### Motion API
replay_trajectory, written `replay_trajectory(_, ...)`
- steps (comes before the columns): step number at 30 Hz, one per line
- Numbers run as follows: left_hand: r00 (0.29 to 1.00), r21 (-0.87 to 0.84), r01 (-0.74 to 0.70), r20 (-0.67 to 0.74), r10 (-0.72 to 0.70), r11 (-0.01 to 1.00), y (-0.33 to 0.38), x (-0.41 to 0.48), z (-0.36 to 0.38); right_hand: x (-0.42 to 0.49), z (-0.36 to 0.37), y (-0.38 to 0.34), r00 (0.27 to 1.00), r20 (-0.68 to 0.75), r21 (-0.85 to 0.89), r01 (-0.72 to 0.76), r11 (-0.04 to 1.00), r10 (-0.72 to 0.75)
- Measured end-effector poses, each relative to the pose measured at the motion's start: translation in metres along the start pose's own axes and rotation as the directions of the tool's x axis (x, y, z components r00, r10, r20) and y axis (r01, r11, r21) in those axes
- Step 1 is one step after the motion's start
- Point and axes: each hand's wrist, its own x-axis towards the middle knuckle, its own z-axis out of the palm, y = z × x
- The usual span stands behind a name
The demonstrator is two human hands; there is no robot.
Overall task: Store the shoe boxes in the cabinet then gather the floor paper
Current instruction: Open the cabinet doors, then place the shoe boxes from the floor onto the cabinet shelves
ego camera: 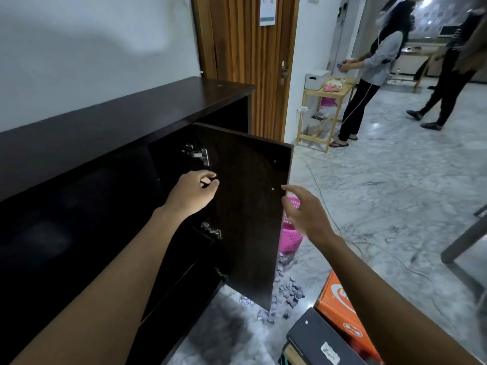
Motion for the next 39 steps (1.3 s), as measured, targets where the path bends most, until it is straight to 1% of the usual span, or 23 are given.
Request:
replay_trajectory(1, 0.998, -0.056, -0.007, 0.054, 0.010, 0.998, 0.005, -0.009, 0.015, -0.014, -0.004, 0.006, 0.998, 0.007, 0.052, -0.057, 0.997, 0.057)
replay_trajectory(3, 0.988, -0.101, -0.017, 0.148, 0.032, 0.995, 0.015, -0.027, 0.048, -0.045, -0.013, 0.022, 0.988, 0.011, 0.122, -0.152, 0.981, 0.152)
replay_trajectory(7, 0.954, -0.167, -0.021, 0.291, 0.070, 0.986, 0.033, -0.068, 0.116, -0.115, -0.033, 0.066, 0.943, 0.028, 0.129, -0.332, 0.935, 0.331)
replay_trajectory(10, 0.905, -0.194, 0.042, 0.423, 0.045, 0.980, 0.045, -0.097, 0.167, -0.163, -0.049, 0.102, 0.892, 0.033, 0.115, -0.452, 0.884, 0.452)
replay_trajectory(12, 0.866, -0.205, 0.095, 0.499, 0.021, 0.974, 0.049, -0.114, 0.200, -0.191, -0.057, 0.124, 0.849, 0.043, 0.116, -0.528, 0.841, 0.527)
replay_trajectory(15, 0.823, -0.208, 0.194, 0.566, -0.044, 0.959, 0.047, -0.139, 0.252, -0.232, -0.062, 0.161, 0.777, 0.067, 0.114, -0.629, 0.769, 0.626)
replay_trajectory(18, 0.783, -0.217, 0.270, 0.616, -0.082, 0.938, 0.027, -0.162, 0.315, -0.275, -0.051, 0.208, 0.679, 0.143, 0.089, -0.733, 0.674, 0.720)
replay_trajectory(20, 0.747, -0.183, 0.321, 0.652, -0.130, 0.929, 0.001, -0.176, 0.365, -0.304, -0.034, 0.241, 0.619, 0.162, 0.080, -0.784, 0.615, 0.768)
replay_trajectory(23, 0.738, -0.138, 0.398, 0.635, -0.227, 0.907, -0.039, -0.196, 0.440, -0.350, 0.004, 0.295, 0.531, 0.193, 0.034, -0.844, 0.535, 0.825)
replay_trajectory(25, 0.718, -0.110, 0.422, 0.646, -0.258, 0.900, -0.070, -0.204, 0.487, -0.380, 0.038, 0.333, 0.486, 0.193, -0.005, -0.868, 0.496, 0.852)
replay_trajectory(27, 0.701, -0.101, 0.428, 0.665, -0.259, 0.898, -0.110, -0.210, 0.535, -0.405, 0.075, 0.371, 0.440, 0.184, -0.021, -0.892, 0.451, 0.879)
replay_trajectory(30, 0.740, -0.104, 0.395, 0.625, -0.249, 0.913, -0.175, -0.210, 0.603, -0.434, 0.131, 0.424, 0.379, 0.112, -0.085, -0.917, 0.389, 0.918)
replay_trajectory(32, 0.782, -0.119, 0.362, 0.578, -0.232, 0.924, -0.213, -0.207, 0.644, -0.450, 0.165, 0.451, 0.366, 0.025, -0.167, -0.916, 0.365, 0.930)
replay_trajectory(34, 0.817, -0.120, 0.345, 0.527, -0.235, 0.931, -0.244, -0.202, 0.677, -0.463, 0.192, 0.472, 0.350, -0.053, -0.176, -0.925, 0.336, 0.935)
replay_trajectory(35, 0.835, -0.125, 0.338, 0.496, -0.237, 0.933, -0.262, -0.197, 0.694, -0.469, 0.204, 0.484, 0.358, -0.091, -0.165, -0.926, 0.340, 0.929)
replay_trajectory(37, 0.853, -0.157, 0.337, 0.468, -0.230, 0.928, -0.288, -0.190, 0.720, -0.480, 0.222, 0.506, 0.390, -0.141, -0.076, -0.921, 0.383, 0.910)
replay_trajectory(39, 0.871, -0.221, 0.324, 0.450, -0.198, 0.920, -0.308, -0.185, 0.741, -0.493, 0.237, 0.528, 0.453, -0.199, 0.056, -0.880, 0.471, 0.869)
